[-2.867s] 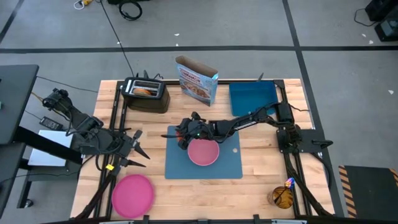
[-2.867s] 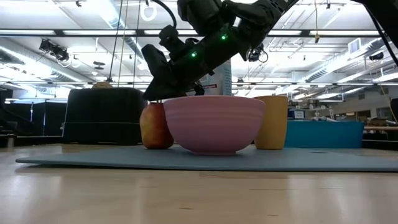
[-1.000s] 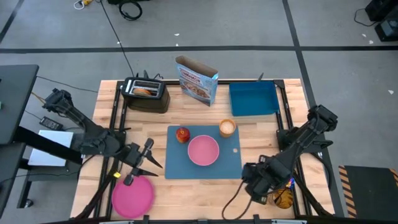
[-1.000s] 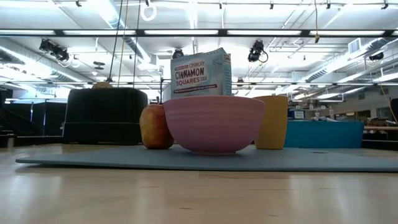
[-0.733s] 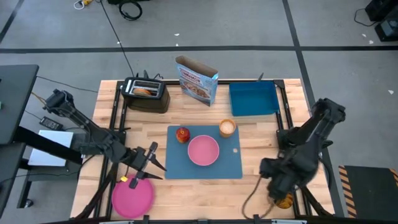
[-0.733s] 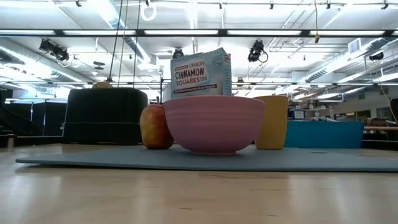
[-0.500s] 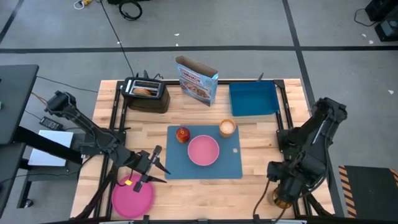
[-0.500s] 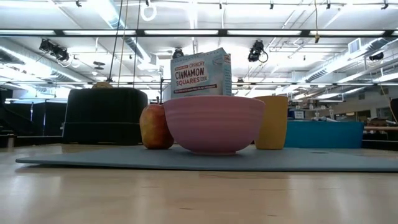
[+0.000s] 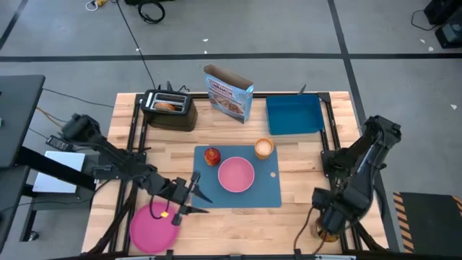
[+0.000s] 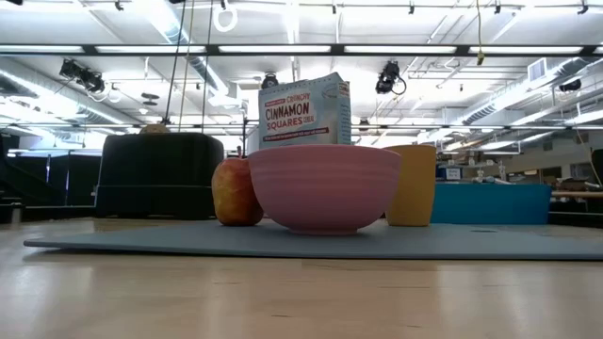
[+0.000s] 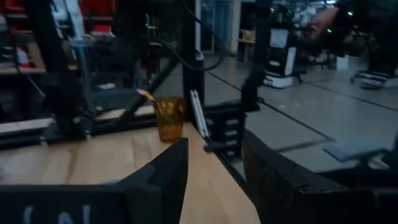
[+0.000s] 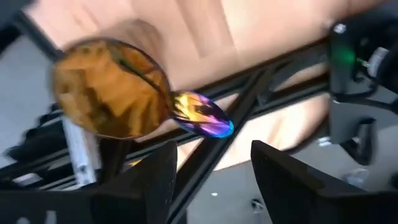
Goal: Arrange a breakfast setting
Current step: Put the violet tablespoon on the blue cutting board to the right of the pink bowl
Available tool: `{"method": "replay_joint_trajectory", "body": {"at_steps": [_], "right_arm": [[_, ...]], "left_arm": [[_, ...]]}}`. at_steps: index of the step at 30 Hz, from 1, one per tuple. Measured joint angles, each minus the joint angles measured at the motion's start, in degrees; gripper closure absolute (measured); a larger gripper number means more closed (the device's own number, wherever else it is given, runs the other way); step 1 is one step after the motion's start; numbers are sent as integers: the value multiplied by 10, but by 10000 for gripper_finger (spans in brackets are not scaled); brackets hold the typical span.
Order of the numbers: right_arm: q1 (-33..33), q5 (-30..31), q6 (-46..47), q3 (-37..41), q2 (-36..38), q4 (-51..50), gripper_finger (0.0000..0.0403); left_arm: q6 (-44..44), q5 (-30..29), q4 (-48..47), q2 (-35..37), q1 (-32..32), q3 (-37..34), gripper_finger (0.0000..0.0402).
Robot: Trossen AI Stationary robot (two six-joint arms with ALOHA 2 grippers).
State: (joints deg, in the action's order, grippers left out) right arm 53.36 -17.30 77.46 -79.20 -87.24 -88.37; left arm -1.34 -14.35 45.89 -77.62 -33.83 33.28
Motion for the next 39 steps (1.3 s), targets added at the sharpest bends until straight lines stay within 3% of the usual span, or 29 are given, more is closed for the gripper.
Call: {"method": "replay_joint_trajectory", "body": {"at_steps": [7, 15, 21, 27, 39], "right_arm": [[-50, -15, -3, 65, 81, 39, 184], [-45, -3, 79, 192, 239, 169, 183], [-43, 16, 85, 279, 325, 256, 183], [-42, 1, 74, 348, 378, 346, 183], [7, -49, 80, 401, 405, 393, 184]], "left_arm": [[-8, 0, 15, -12, 28, 0, 223], [-8, 1, 14, -12, 29, 0, 216], [-8, 1, 13, -9, 29, 0, 216], [24, 0, 31, 2, 29, 0, 216], [20, -10, 49, 0, 29, 0, 216]]}}
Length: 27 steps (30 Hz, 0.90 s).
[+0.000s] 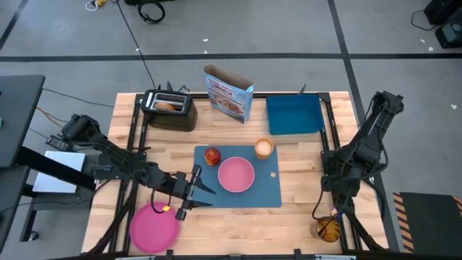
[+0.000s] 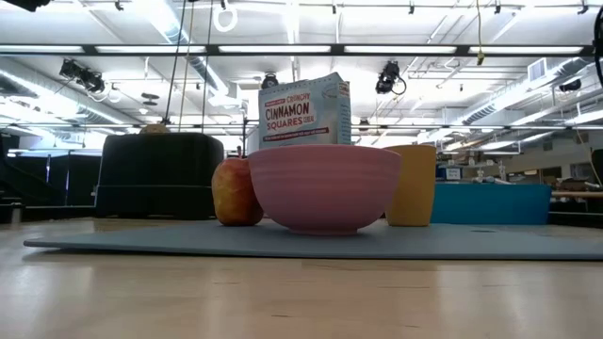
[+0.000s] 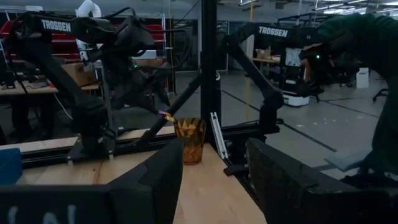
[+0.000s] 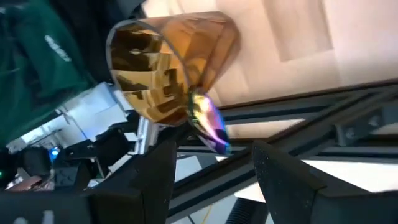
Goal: Arrange a breakfast setting
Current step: Put the violet tablespoon on the blue cutting board to the right of the pink bowl
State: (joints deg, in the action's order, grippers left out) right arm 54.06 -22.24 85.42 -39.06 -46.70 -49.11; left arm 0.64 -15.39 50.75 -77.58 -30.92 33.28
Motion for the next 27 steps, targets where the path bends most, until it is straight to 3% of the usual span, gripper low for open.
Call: {"method": "replay_joint_trajectory", "body": {"at_steps": [13, 27], "right_arm": [[36, 46, 20, 3, -63, 47, 209], [45, 72, 36, 3, -88, 93, 302]], "left_arm": [[-16, -25, 0, 0, 0, 0, 216], [-30, -31, 0, 0, 0, 0, 216]]}}
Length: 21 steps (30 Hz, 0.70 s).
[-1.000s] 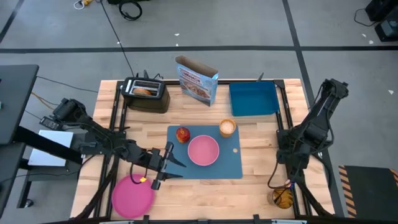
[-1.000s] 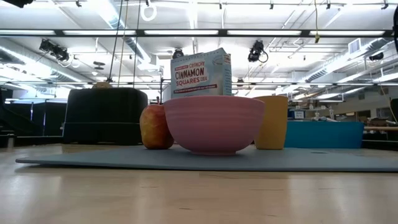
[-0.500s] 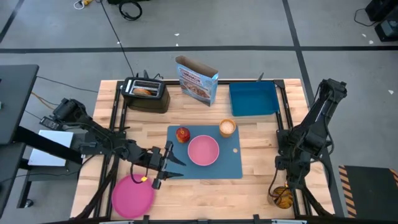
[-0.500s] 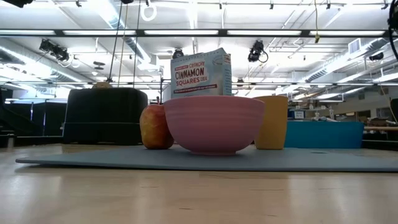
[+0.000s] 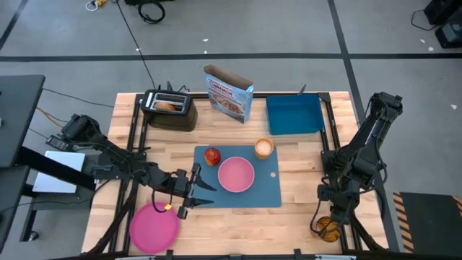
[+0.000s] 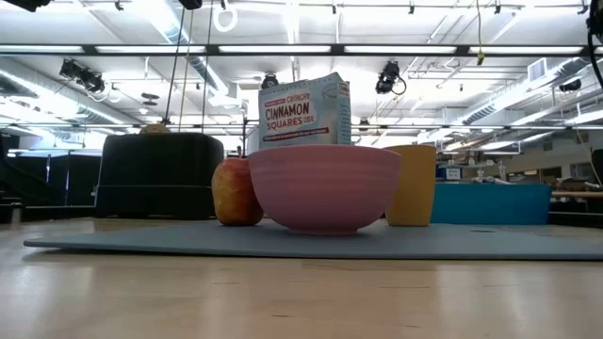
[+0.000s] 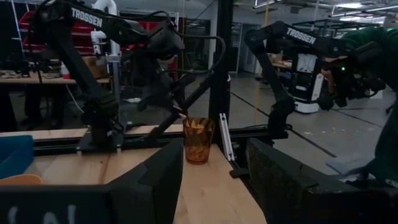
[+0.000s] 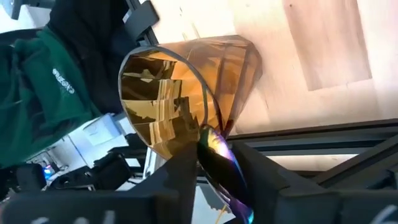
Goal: Arrange a breakfast setting
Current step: Put the violet tablespoon on the blue cutting board to the right of the pink bowl
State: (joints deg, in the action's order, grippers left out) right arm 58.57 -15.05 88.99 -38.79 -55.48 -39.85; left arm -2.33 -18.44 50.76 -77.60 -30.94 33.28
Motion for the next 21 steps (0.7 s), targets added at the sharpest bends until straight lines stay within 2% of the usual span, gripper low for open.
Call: {"method": "replay_joint_trajectory", "body": {"at_steps": [8, 21], "right_arm": [[0, 1, -2, -8, 1, 24, 358], [0, 14, -1, -43, 0, 4, 369]], "left_arm": [[0, 0, 0, 0, 0, 0, 216], [-5, 0, 0, 0, 0, 0, 216]]}}
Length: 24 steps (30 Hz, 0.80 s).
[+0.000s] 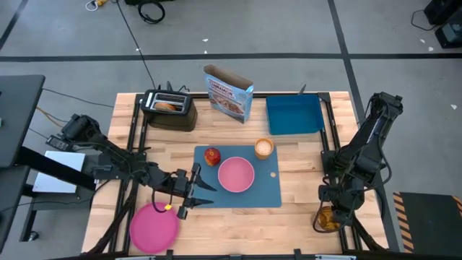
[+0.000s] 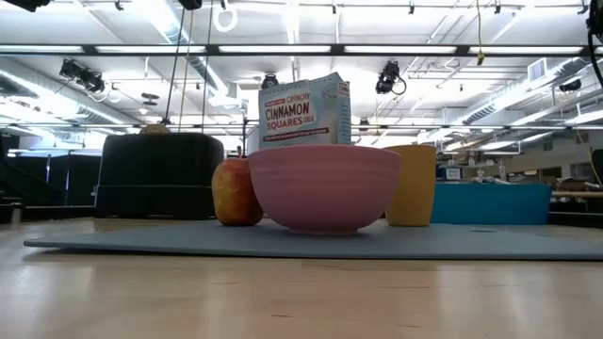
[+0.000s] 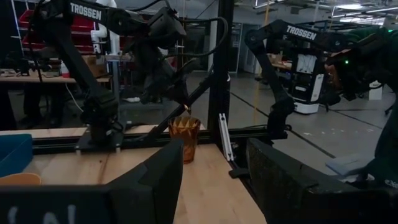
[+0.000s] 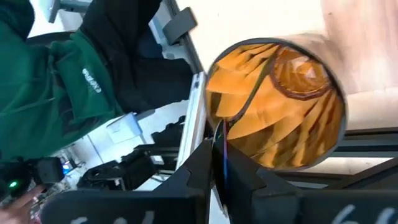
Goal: Arrange a breakfast setting
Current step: Put the violet tablespoon on the blue cutting board to the right of the pink bowl
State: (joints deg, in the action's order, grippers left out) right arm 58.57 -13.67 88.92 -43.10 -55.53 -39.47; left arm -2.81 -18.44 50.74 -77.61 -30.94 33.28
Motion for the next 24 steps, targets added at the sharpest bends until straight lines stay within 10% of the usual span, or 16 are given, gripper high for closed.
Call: {"method": "replay_joint_trajectory", "body": {"at_steps": [24], "right_arm": [[27, 5, 15, -205, 0, -188, 387]], "left_arm": [[-10, 0, -13, 0, 0, 0, 216]]}}
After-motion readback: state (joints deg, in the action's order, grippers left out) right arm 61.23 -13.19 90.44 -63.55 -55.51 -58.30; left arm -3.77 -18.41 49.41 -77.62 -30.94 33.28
